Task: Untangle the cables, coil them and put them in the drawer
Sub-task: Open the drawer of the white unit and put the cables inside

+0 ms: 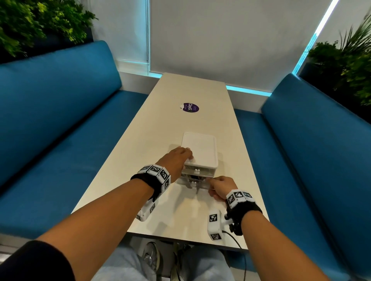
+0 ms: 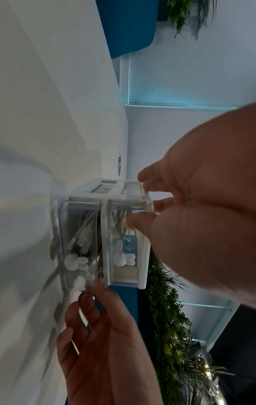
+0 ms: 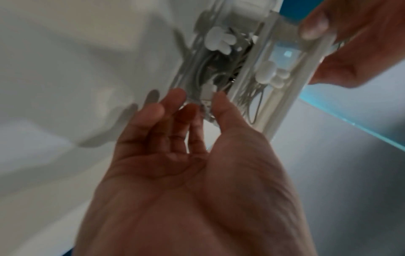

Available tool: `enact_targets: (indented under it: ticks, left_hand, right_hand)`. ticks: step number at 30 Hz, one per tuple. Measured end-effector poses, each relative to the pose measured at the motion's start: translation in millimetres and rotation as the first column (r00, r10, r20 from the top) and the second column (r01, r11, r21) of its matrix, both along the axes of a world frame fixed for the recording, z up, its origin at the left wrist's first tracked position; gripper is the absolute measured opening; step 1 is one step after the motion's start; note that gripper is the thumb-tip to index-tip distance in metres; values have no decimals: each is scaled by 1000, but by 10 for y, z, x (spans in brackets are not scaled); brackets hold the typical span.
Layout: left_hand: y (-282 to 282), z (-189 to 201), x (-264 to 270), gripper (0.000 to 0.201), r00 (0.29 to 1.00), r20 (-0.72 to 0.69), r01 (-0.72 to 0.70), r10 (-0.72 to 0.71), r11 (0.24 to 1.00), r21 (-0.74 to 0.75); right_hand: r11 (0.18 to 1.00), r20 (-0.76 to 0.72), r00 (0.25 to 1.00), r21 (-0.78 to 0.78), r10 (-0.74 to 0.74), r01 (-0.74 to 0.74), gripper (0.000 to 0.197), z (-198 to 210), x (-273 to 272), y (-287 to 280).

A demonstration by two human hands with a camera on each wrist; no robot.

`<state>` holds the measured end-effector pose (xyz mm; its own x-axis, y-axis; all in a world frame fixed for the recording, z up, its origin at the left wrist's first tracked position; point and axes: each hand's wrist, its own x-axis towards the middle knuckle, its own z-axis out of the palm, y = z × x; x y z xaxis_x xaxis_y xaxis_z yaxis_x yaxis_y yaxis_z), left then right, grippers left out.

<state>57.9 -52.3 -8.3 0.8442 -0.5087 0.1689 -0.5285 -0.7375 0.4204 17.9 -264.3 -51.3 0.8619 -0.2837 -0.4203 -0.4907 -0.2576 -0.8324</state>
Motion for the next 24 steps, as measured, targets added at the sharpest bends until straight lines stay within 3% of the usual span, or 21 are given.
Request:
enact_targets:
  ticks: [4, 7, 12, 15, 19, 24]
  left_hand:
    - [-2, -14, -7, 49, 1000, -30, -2, 2, 1000, 8]
    - [-7, -25, -28, 52, 998, -61, -23, 24, 999, 27]
    - [-25, -34, -44, 69, 994, -111, -24, 24, 1000, 5]
    - [-2, -116, -74, 95, 983, -183, 3, -13, 998, -58]
    - [118, -290, -27, 98, 989, -151, -29, -3, 977, -212]
    - [73, -400, 15, 114, 936, -326, -228, 130, 932, -283]
  right_hand:
    - [994, -50, 996, 74, -72, 75, 12, 80, 72, 49]
    - [998, 25, 998, 41, -53, 51, 29, -28, 71, 65]
    - [965, 104, 994, 257, 19, -46, 40, -175, -66, -8]
    - [976, 154, 985, 189, 80, -109, 44, -190, -55, -23]
    - [968, 258, 941, 65, 217, -241, 58, -139, -84, -106]
    - [901, 176, 915, -318, 363, -296, 55, -91, -12, -130]
